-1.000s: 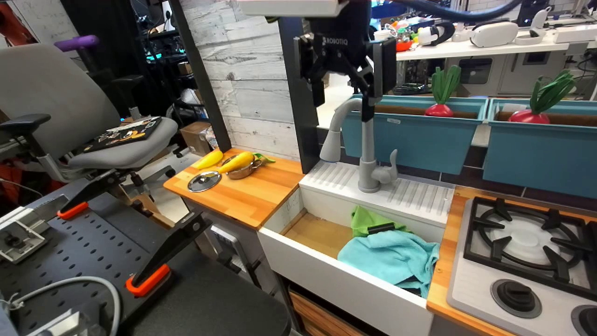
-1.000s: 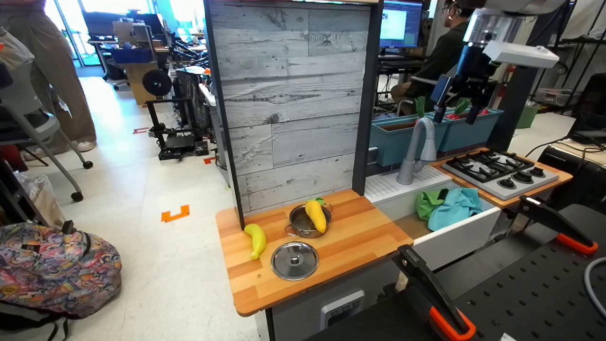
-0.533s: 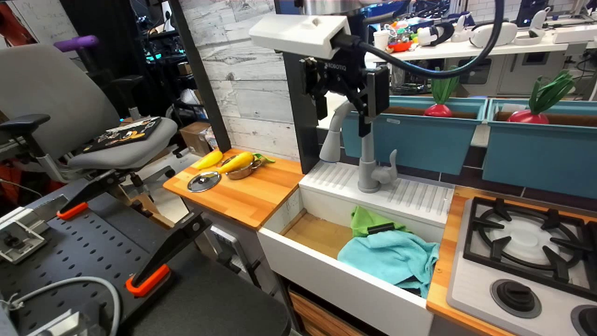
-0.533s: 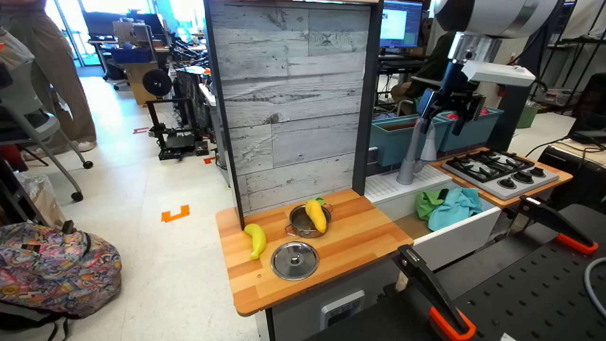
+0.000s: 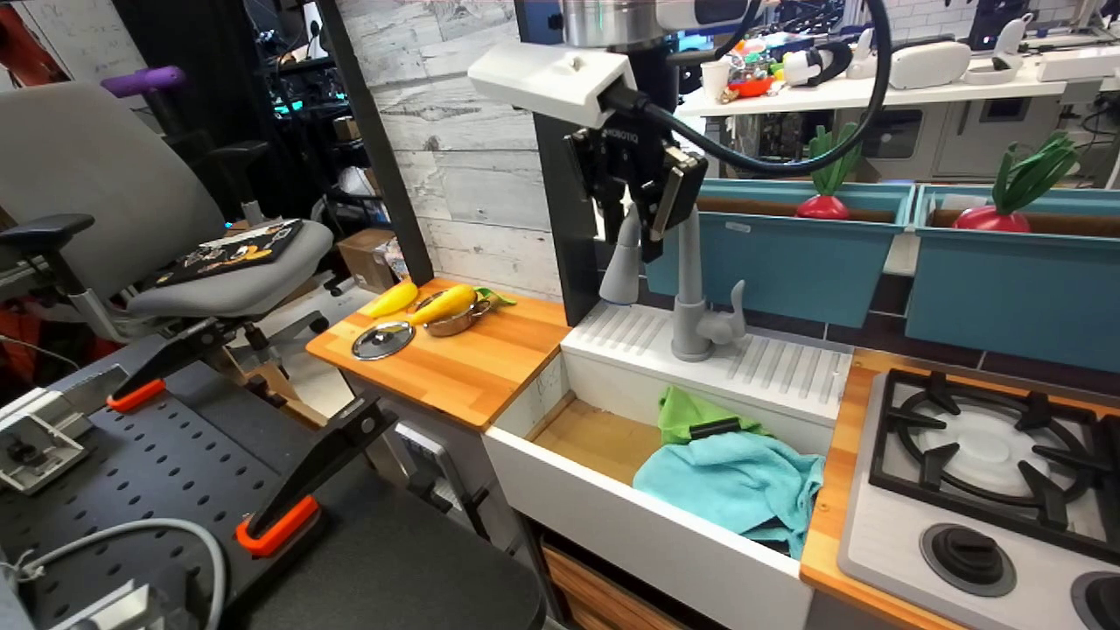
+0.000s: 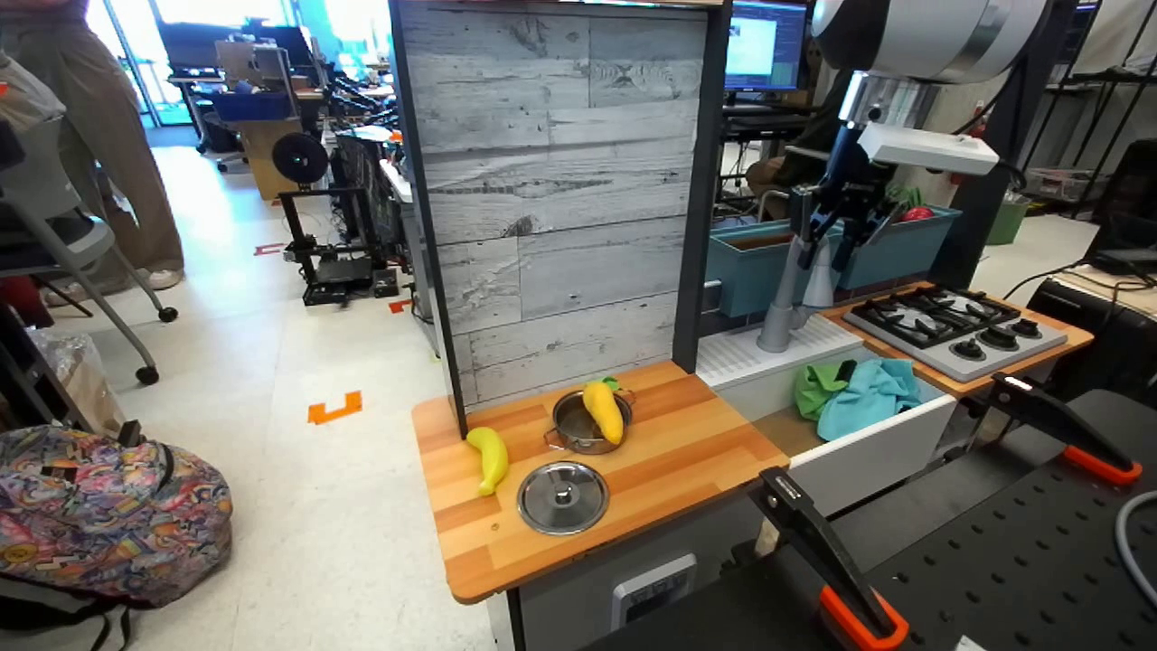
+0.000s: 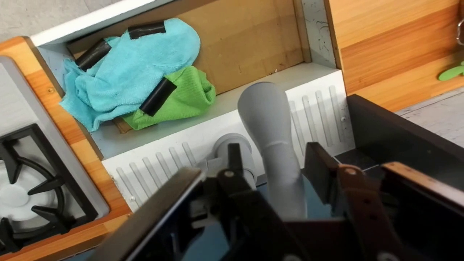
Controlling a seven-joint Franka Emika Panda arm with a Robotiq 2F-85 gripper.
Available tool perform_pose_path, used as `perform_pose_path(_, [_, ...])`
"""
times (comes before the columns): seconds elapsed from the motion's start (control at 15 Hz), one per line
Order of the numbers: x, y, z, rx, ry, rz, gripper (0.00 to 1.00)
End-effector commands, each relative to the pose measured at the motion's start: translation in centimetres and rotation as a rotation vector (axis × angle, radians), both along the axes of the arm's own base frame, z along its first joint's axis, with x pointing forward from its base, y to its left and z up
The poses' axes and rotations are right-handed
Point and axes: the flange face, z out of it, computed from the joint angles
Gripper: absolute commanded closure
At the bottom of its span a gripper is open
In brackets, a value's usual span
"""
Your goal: Push the faucet to the left.
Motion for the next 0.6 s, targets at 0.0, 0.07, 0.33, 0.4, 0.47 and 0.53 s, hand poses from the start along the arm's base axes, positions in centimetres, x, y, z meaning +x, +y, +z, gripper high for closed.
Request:
perform_pose_path(0.0, [-0.3,0.7,0.4,0.012,0.001,-0.028,0.95])
perform_pose_path(0.07, [-0.4,0.9,0.4,0.018,0.010,-0.032,1.00])
perform_pose_path(0.33, [0.0,0.9,0.2,0.022,0.006,-0.058,0.98])
perform_pose_path(0.4, [0.2,1.0,0.1,0.026,0.003,-0.067,0.98])
perform_pose_path(0.47, [0.5,1.1,0.1,0.036,-0.005,-0.080,0.98])
perform_pose_path(0.53, [0.9,1.3,0.2,0.049,-0.004,-0.090,0.98])
